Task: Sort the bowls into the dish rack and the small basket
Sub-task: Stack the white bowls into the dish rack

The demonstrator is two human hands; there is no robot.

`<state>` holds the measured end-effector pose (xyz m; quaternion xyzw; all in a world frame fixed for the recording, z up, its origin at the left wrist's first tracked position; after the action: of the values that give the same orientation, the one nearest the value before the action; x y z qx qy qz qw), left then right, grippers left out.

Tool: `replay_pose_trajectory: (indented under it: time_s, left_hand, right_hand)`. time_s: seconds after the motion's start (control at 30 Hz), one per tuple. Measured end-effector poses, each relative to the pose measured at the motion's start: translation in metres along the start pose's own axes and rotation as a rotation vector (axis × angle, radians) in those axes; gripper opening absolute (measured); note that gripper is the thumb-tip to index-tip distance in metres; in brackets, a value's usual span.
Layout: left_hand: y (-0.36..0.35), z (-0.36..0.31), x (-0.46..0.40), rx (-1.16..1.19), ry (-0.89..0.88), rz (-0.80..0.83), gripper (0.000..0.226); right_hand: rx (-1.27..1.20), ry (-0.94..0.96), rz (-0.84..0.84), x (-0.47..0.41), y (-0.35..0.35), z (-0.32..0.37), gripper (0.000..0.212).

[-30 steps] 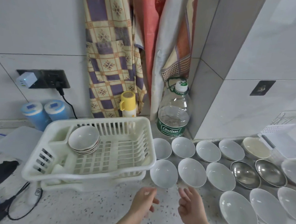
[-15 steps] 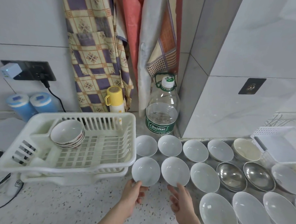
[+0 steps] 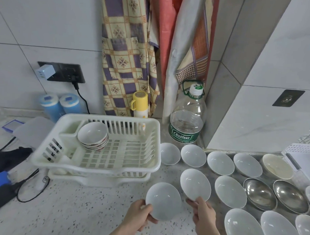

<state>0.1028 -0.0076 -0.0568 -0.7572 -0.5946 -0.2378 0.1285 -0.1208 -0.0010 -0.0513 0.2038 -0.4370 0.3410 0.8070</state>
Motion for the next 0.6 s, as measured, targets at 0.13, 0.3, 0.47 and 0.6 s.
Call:
replay_pose_trajectory:
  time_s: [0.13,0.3,0.47,0.6]
  left_hand:
    - [0.035,-0.011,0.023,-0.052,-0.090,0.090,0.033]
    - [0.082,-0.032,0.044,0.023,-0.169,0.061,0.031]
    - [0.136,-0.054,0.055,0.115,-0.265,-0.053,0.033]
    - [0.175,-0.069,0.055,0.166,-0.351,-0.178,0.028]
  right_hand:
    - [-0.083,0.064,0.014,0.026,-0.016,-0.005,0.010]
    - [-0.182,0.266,0.053,0.073,-0.048,0.009,0.014]
    - [-0.108,0.414,0.152,0.113,-0.093,0.029,0.008]
    - [0.055,0.500,0.202,0.125,-0.139,0.037,0.010]
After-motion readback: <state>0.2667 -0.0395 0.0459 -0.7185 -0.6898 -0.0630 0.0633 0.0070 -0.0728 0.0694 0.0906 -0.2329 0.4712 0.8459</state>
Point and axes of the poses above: each hand's wrist, its own x-axis away from the middle knuckle, its own y-axis out of the back of the hand, z = x × y, the point moved 3 cm from there along -x, towards the middle knuckle, and after that the axes turned 12 degrees about -y, right-handed, at the moved point
